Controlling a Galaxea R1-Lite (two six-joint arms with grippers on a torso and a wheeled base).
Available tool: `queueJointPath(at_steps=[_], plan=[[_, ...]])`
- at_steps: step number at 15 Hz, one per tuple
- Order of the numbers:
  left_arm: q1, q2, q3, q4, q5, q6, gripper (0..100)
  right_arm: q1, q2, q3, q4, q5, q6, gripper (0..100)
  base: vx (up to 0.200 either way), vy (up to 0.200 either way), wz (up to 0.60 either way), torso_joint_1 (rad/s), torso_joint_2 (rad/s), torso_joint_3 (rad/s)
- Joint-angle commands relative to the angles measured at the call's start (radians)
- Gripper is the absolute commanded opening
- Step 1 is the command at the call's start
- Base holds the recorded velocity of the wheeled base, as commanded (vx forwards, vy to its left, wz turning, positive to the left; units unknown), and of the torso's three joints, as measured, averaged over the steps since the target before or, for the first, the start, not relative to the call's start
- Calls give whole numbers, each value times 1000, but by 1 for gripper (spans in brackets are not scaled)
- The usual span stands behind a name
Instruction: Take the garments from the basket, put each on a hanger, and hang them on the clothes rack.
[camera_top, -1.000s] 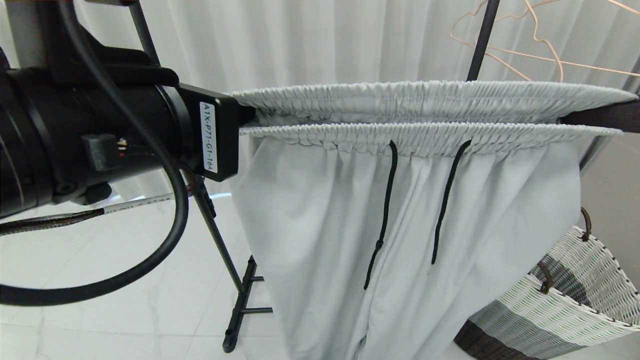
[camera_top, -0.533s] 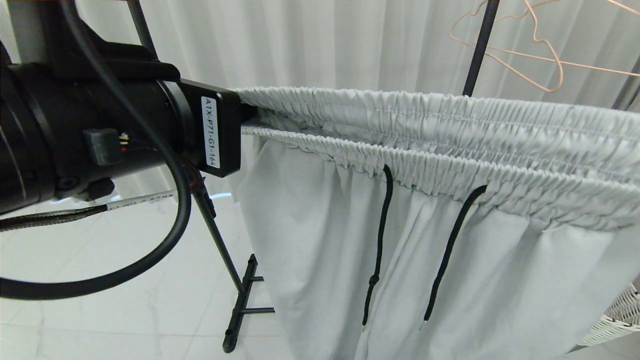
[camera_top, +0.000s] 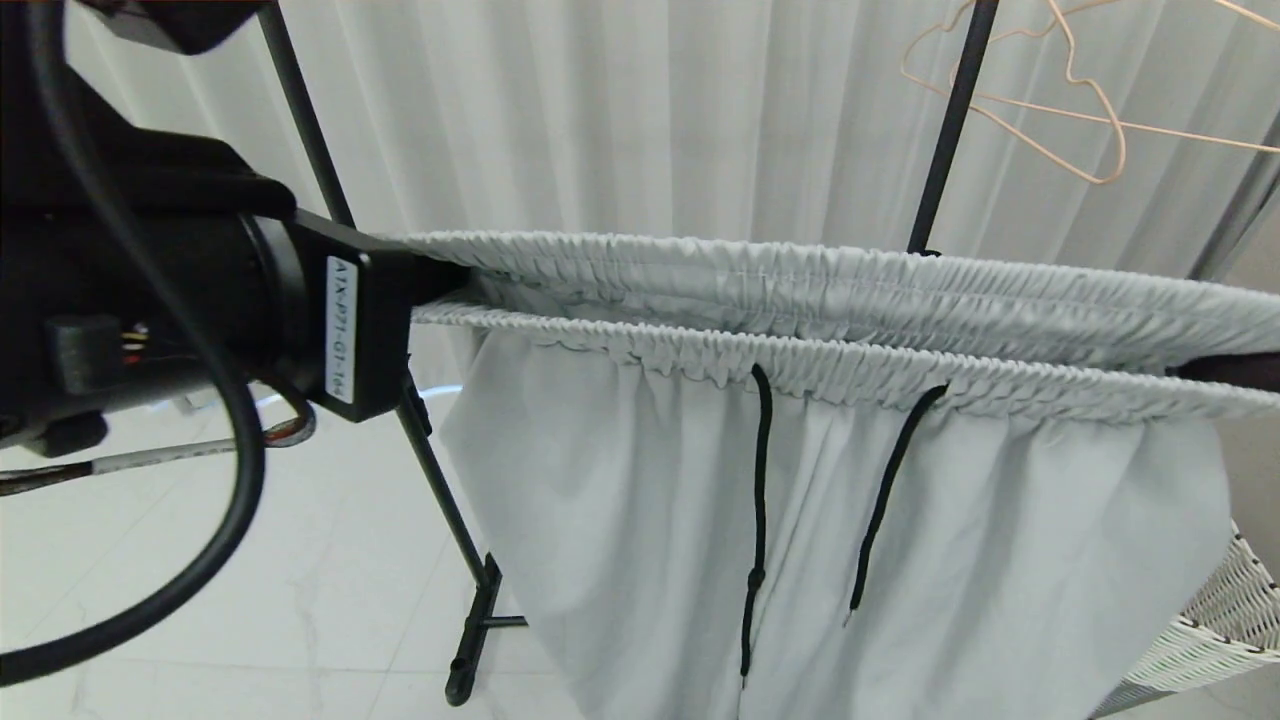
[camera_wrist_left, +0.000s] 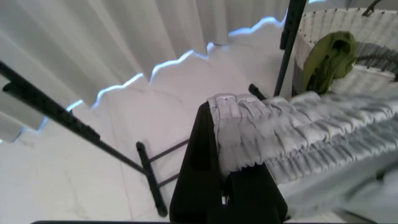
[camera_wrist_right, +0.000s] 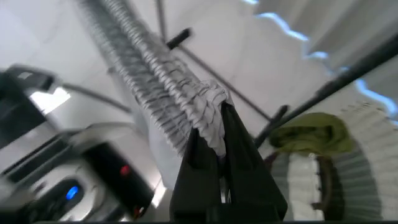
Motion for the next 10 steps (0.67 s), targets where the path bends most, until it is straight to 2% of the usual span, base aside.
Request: queueJointPath(at_steps=[1,4,6,9,10], plan=[[-4,-44,-25,38,-1,-7,0,-34,74,2,-56,-16,0,0,0,0,0,0,0,0],[-139,-117,-45,150,-21,-84,0,-43,215,-1,-378,-9,-1,0,0,0,0,0,0,0],[-246,-153,-43,168,-46,-110,0,-43,284,-7,-531,5,-1,0,0,0,0,0,0,0],[-355,-182,-43,168,-67,-116,0,-43,328,-10,-619,25,-3,0,0,0,0,0,0,0],[-365,-191,-40,168,-84,-116,0,-43,328,-8,-619,27,-3,0,0,0,0,0,0,0]])
